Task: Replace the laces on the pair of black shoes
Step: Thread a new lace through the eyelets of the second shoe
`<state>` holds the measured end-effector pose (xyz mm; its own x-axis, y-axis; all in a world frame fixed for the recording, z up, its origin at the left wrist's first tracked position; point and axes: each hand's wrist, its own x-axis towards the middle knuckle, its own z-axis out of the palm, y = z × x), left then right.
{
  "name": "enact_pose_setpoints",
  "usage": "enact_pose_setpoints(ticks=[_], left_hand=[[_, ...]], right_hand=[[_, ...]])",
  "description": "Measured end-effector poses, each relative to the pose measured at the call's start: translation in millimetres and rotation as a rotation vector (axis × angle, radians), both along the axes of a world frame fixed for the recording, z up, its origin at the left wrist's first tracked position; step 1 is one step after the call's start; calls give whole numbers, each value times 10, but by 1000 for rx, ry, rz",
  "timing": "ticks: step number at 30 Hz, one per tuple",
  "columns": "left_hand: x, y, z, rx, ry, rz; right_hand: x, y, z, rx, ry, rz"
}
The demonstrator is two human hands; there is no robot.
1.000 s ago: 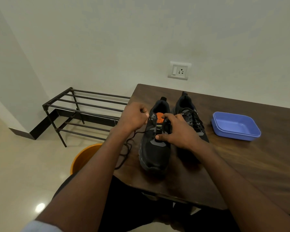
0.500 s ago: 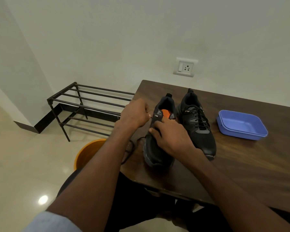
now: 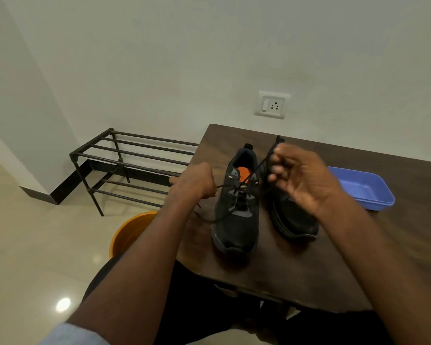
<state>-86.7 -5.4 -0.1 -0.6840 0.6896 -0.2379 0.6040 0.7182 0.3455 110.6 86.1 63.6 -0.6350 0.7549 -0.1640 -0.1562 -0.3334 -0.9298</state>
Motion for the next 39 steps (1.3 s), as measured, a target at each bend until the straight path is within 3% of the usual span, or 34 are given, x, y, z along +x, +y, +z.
enact_pose_setpoints(ticks=[5,8,10,12,14,17,19,21,25,28,34,39], left_hand=[[-21,-47,47,-110,-6,-86],[50,-75,258,272,-112,-123],[174,-95,458,550,-363,-217],[272,-118,582,626,-611,-357],[315,-140,578,588,-659,-439],[191,-127,450,526,-473,-364],[107,-129,394,375,-266,-348],[84,-132,368,274,-194,-377],[277,-139,531,539,-493,-489],[358,-131,583,567,-599,-500],[75,-217,436,280,-127,-378],[244,-144,498,479,-428,-404]], right_hand=[[171,155,120,638,-326,-199],[138,91,105,823,-474,-33],[68,9,74,861,-514,110],[11,-36,59,868,-462,143],[8,5,53,831,-413,95],[89,148,59,777,-417,-72],[172,211,80,715,-371,-163],[207,217,89,692,-368,-144],[117,77,83,698,-414,111],[60,34,64,672,-405,129],[174,262,-62,720,-586,-30],[105,117,-22,608,-533,175]])
